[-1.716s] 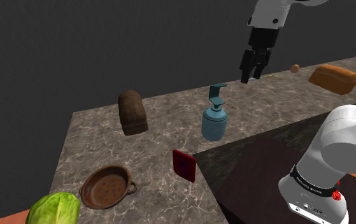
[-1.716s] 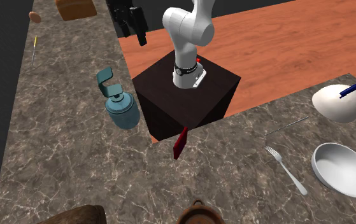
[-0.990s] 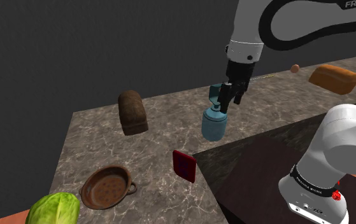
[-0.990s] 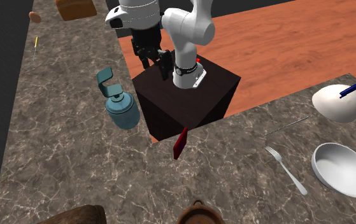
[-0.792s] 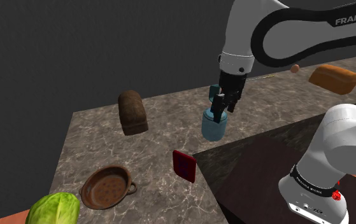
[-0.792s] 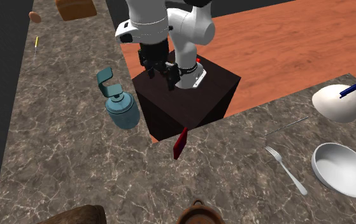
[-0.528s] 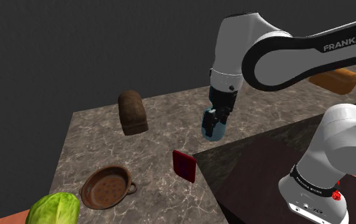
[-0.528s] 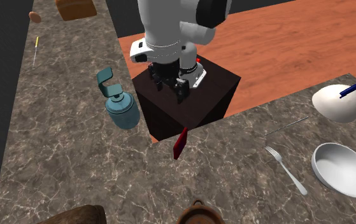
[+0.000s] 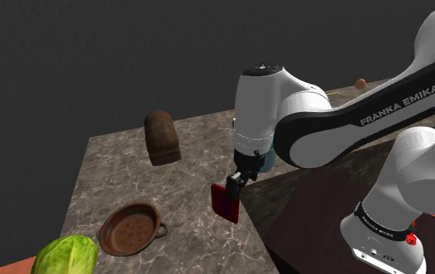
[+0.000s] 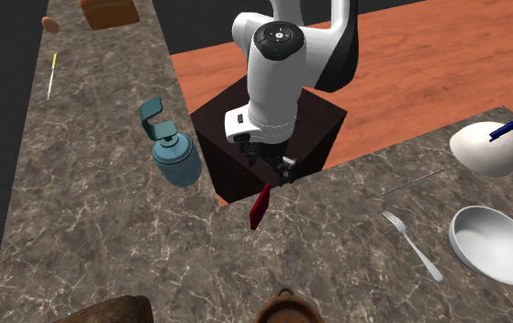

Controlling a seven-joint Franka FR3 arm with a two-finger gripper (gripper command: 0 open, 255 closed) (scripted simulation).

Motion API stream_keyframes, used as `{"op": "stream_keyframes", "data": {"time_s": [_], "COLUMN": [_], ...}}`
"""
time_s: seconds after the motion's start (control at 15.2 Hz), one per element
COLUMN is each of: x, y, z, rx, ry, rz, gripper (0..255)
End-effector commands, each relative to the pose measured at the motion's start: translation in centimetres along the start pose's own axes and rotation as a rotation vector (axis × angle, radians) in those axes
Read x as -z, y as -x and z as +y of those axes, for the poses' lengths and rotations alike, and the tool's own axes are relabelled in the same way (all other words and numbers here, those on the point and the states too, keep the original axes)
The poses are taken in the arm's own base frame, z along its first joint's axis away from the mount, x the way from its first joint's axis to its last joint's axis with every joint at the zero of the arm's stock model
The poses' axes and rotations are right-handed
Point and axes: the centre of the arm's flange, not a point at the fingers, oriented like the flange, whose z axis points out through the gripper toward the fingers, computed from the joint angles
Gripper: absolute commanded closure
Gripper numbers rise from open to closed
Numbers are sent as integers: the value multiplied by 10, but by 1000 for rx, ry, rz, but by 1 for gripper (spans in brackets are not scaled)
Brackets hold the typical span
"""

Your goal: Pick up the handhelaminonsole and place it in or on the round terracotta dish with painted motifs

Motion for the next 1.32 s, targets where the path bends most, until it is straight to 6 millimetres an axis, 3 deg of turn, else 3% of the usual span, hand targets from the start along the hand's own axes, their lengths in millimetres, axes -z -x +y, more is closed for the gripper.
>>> {"op": "stream_keyframes", "data": {"time_s": [0.0,0.46,0.99,1.06,1.25], "x": [-13,-53,-53,-53,-53], "y": [0,0,0,0,0], "z": [-14,-14,-14,-14,-14], "rx": [8,8,8,8,8], "ry": [5,5,5,5,5], "rz": [4,4,4,4,4], "gripper": [0,0,0,255,255]}}
